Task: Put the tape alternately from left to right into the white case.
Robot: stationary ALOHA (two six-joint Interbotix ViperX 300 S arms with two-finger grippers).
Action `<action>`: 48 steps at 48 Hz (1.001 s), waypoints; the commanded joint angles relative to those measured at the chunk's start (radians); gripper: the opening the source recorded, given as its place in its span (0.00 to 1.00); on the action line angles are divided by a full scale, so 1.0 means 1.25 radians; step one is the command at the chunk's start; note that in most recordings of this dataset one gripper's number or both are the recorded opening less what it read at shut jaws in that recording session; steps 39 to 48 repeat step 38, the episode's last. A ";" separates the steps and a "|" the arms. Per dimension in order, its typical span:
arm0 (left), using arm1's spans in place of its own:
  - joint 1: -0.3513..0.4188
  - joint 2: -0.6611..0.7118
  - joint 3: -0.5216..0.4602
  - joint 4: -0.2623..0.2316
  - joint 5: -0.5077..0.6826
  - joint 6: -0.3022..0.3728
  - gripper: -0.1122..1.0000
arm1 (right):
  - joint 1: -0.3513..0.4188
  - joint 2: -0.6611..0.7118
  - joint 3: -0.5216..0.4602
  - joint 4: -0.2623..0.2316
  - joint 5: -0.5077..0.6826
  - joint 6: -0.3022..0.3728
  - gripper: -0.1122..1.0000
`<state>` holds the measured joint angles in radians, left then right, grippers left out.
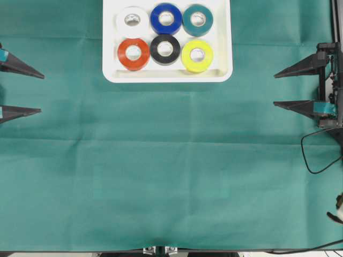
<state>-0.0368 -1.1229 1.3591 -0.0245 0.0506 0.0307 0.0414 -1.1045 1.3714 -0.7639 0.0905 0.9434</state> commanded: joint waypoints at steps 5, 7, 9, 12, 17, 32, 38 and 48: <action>0.002 0.006 -0.009 0.001 -0.002 0.000 0.63 | 0.000 0.005 -0.010 0.000 -0.005 0.001 0.80; 0.002 0.006 -0.009 0.001 -0.002 0.001 0.63 | 0.000 0.004 -0.010 0.000 -0.005 0.001 0.80; 0.002 0.006 -0.009 0.001 -0.002 0.001 0.63 | 0.000 0.004 -0.010 0.000 -0.005 0.001 0.80; 0.002 0.006 -0.009 0.001 -0.002 0.002 0.63 | 0.000 0.004 -0.009 0.000 -0.005 0.001 0.80; 0.002 0.006 -0.004 0.001 -0.002 0.002 0.63 | 0.000 0.004 -0.005 0.000 -0.005 0.001 0.80; 0.002 0.006 0.015 0.001 -0.002 0.015 0.63 | 0.000 0.005 0.021 0.000 -0.002 0.001 0.80; 0.002 0.004 0.025 0.002 -0.002 0.036 0.63 | 0.000 0.004 0.026 0.000 -0.001 0.001 0.80; 0.002 0.004 0.025 0.002 -0.002 0.036 0.63 | 0.000 0.004 0.026 0.000 -0.001 0.001 0.80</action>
